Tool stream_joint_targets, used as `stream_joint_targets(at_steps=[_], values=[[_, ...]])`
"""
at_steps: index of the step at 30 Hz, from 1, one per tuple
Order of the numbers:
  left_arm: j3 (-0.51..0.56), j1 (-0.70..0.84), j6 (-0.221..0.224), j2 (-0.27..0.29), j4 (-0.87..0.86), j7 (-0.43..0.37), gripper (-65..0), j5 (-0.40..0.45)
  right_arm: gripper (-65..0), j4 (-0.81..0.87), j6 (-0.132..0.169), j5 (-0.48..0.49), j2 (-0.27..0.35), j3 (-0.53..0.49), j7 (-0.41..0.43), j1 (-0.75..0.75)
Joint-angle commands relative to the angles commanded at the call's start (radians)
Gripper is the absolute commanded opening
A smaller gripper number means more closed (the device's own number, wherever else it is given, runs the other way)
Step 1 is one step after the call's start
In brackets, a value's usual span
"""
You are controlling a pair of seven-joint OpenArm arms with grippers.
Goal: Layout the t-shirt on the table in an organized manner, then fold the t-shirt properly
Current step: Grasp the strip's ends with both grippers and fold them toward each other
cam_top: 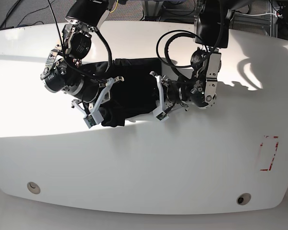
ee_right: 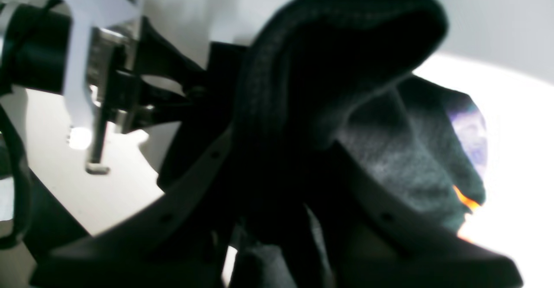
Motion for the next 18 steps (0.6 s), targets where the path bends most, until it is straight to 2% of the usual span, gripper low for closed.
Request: stream_joint_targets(at_steps=[18], values=[[0.000,-0.020,0.000,0.000,0.000,-0.002,-54.3,0.000,-65.0,-0.063,0.000,-0.002,-0.009,-0.066,0.004,0.003]])
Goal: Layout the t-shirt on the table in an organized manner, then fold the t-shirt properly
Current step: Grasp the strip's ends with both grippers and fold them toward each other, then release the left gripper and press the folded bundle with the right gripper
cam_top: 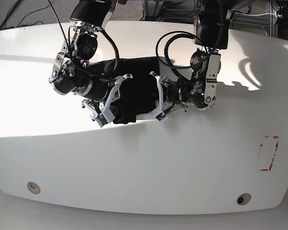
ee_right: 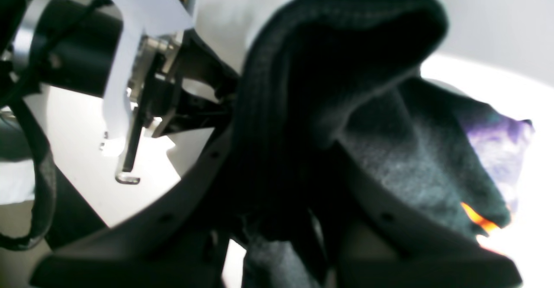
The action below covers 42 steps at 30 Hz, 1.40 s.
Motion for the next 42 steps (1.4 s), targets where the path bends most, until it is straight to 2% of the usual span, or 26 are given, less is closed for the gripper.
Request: stream_joint_targets(at_steps=[11,13,16,21,24,26,30,34,39,42], values=[[-0.003,0.000,0.000,0.025,0.000,0.000,-54.3,0.000,-64.7,-0.002,0.000,0.000,0.000,-0.018,0.025,-0.005],[-0.003,0.000,0.000,0.025,0.000,0.000,-54.3,0.000,-62.1,-0.002,0.000,0.000,0.000,-0.020,0.028,-0.002],[-0.003,0.000,0.000,0.026,0.000,0.000,-54.3,0.000,-52.0,-0.002,0.000,0.000,0.000,-0.020,0.028,0.000],[-0.003,0.000,0.000,0.026,0.000,0.000,-54.3,0.000,-25.4,0.003,0.000,0.003,0.000,-0.020,0.028,-0.003],[-0.005,0.000,0.000,0.026,0.000,0.000,-54.3,-0.003,-15.4,0.005,0.000,0.003,0.000,-0.020,0.028,-0.003],[-0.006,0.000,0.000,0.025,0.005,0.000,-54.3,-0.006,-11.7,0.009,0.000,0.003,0.000,-0.020,0.028,-0.003],[-0.011,0.000,0.000,0.021,0.023,0.002,-54.3,-0.009,-10.3,0.057,0.000,0.003,0.011,-0.014,0.025,-0.003],[-0.060,0.000,0.000,0.021,0.066,0.005,-54.3,-0.009,-10.3,0.092,0.000,0.011,0.051,-0.014,0.021,0.000],[-0.118,0.000,0.000,0.021,0.132,0.043,-54.2,-0.009,-10.3,0.094,0.000,0.135,0.112,-0.008,0.021,0.003],[-0.140,-0.003,0.000,0.021,0.183,0.069,-54.2,-0.011,-10.3,0.092,0.000,0.203,0.132,0.034,0.021,0.003]])
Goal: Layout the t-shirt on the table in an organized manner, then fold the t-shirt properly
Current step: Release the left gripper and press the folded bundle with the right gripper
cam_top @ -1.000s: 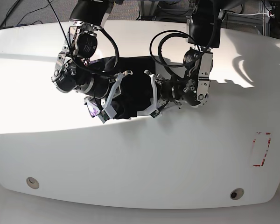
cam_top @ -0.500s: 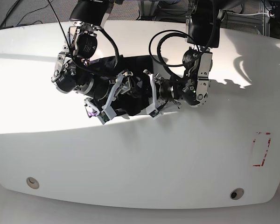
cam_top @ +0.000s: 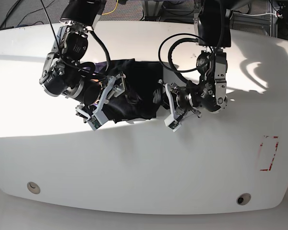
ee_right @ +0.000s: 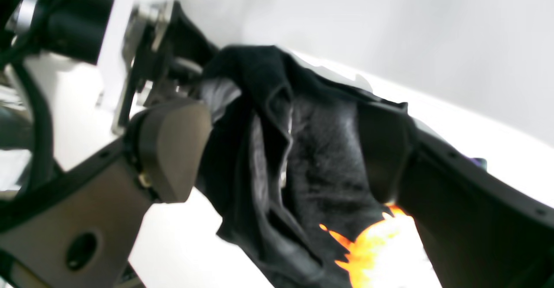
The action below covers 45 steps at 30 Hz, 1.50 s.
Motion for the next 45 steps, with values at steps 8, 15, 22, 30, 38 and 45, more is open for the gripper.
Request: stream_joint_targets(at_steps=[8,15,22,30,38,45], values=[[-0.129,-0.028,0.000,-0.071,0.081,0.069,-54.2,-0.147,-10.3,-0.003,0.000,0.005,0.025,0.029,0.000,-0.035],[-0.269,-0.048,0.000,-0.158,0.081,0.084,-54.2,-0.344,-10.3,-0.035,0.000,0.005,0.028,0.020,0.000,-0.092],[-0.419,-0.048,0.000,-0.249,0.078,0.084,-54.2,-0.393,-10.3,-0.130,0.000,0.012,0.063,-0.089,-0.015,-0.107],[-0.430,-0.034,0.000,-0.345,0.080,0.086,-54.2,-0.394,-10.3,-0.238,0.000,0.025,0.064,-0.135,-0.015,-0.091],[-0.485,0.003,0.000,-0.356,0.084,0.087,-54.2,-0.396,-10.3,-0.247,0.000,0.169,0.061,-0.278,-0.023,-0.017],[-0.494,0.009,0.000,-0.356,0.087,0.089,-54.2,-0.396,-10.3,-0.393,0.000,0.265,-0.015,-0.353,-0.025,0.075]])
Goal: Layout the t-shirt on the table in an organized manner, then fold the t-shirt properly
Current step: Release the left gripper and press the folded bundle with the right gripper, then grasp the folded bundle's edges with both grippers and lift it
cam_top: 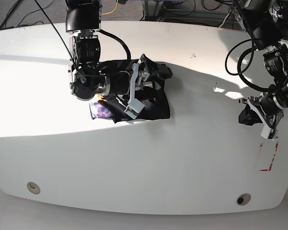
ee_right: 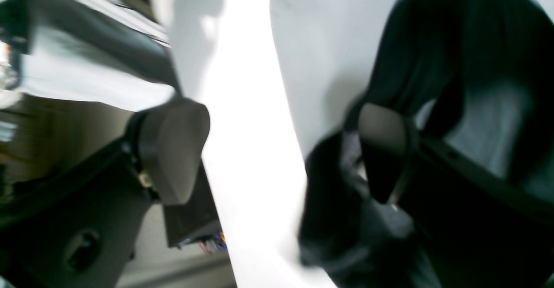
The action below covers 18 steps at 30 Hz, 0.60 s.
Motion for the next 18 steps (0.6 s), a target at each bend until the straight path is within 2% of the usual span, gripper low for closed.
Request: stream_joint_targets(at_steps=[3,9,15,18], values=[[0.002,0.000,0.000,0.002,0.000,0.002,-54.2,0.000,-10.3,-0.066,0.000,0.038,-0.028,0.002,0.000,0.034],[0.025,-0.002,0.000,0.017,0.034,0.003,-54.2,-0.021,-10.3,-0.077,0.000,0.064,-0.014,0.034,0.000,0.094],[0.203,-0.002,0.000,0.035,0.054,0.003,-54.2,-0.110,-10.3,-0.077,0.000,0.064,0.087,0.153,0.000,0.152],[0.279,-0.003,0.000,0.098,0.054,0.003,-54.2,-0.110,-10.3,-0.077,0.000,0.063,0.155,0.198,0.000,0.175]])
